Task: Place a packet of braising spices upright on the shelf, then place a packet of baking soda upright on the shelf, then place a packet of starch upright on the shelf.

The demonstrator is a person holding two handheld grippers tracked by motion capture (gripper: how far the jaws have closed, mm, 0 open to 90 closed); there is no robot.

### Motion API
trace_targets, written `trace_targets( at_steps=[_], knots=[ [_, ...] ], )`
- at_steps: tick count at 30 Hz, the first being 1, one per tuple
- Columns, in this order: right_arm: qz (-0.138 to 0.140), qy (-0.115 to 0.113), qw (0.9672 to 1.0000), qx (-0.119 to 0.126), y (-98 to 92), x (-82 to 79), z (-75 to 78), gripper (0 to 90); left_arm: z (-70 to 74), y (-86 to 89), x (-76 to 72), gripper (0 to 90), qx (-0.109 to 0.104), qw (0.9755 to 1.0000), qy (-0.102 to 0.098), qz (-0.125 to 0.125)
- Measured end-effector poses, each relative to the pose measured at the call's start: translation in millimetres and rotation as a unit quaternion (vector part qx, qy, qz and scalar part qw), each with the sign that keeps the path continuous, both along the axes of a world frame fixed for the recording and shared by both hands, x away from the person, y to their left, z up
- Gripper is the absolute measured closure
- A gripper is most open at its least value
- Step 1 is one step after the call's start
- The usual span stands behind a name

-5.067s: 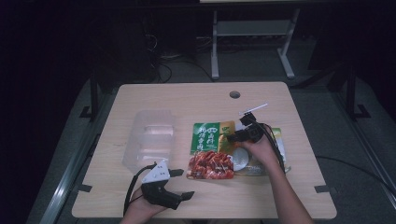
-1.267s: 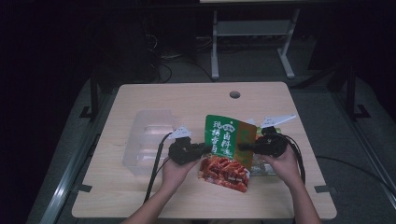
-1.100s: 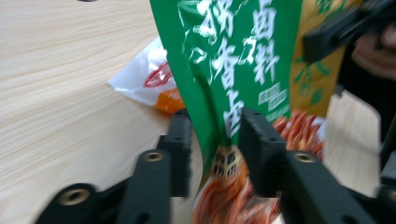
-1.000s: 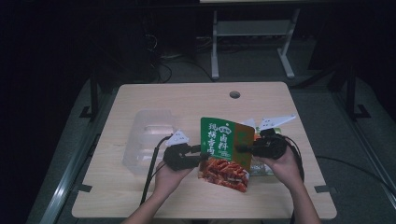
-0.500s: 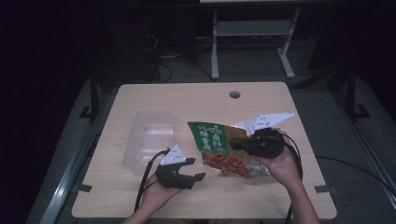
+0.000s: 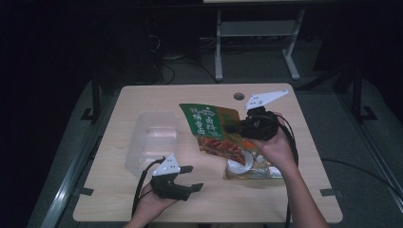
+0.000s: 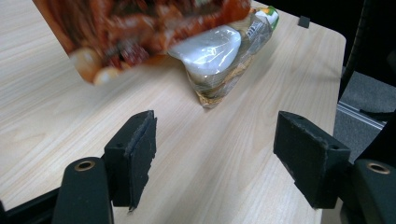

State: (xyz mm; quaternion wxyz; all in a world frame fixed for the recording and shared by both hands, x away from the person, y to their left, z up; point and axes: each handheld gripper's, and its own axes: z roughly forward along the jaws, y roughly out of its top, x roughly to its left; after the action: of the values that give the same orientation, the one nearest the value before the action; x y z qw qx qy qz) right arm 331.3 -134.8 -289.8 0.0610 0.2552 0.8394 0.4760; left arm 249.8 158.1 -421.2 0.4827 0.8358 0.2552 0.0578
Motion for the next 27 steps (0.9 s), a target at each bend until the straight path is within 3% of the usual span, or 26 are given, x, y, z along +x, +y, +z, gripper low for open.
trace_targets(
  at_steps=[15, 19, 24, 27],
  knots=[
    [0.005, -0.011, 0.9998, -0.017, 16.6, 18.1, 11.2, 89.9, -1.5, 0.7, -0.6, 28.1, 0.005, 0.9999, -0.003, -0.01],
    [0.007, -0.01, 0.9998, -0.016, 23.3, 23.3, 13.2, 89.9, -1.0, 0.5, -2.3, 28.1, -0.002, 0.9999, 0.0, -0.012],
    [0.016, -0.011, 0.9997, -0.015, 33.6, 31.8, 17.3, 89.9, -0.9, 1.9, -1.4, 27.9, 0.007, 0.9997, -0.007, -0.02],
    [0.021, -0.01, 0.9997, -0.008, 42.2, 36.3, 20.9, 89.9, -1.6, 1.0, -2.3, 28.0, 0.001, 0.9999, 0.0, -0.017]
  ],
)
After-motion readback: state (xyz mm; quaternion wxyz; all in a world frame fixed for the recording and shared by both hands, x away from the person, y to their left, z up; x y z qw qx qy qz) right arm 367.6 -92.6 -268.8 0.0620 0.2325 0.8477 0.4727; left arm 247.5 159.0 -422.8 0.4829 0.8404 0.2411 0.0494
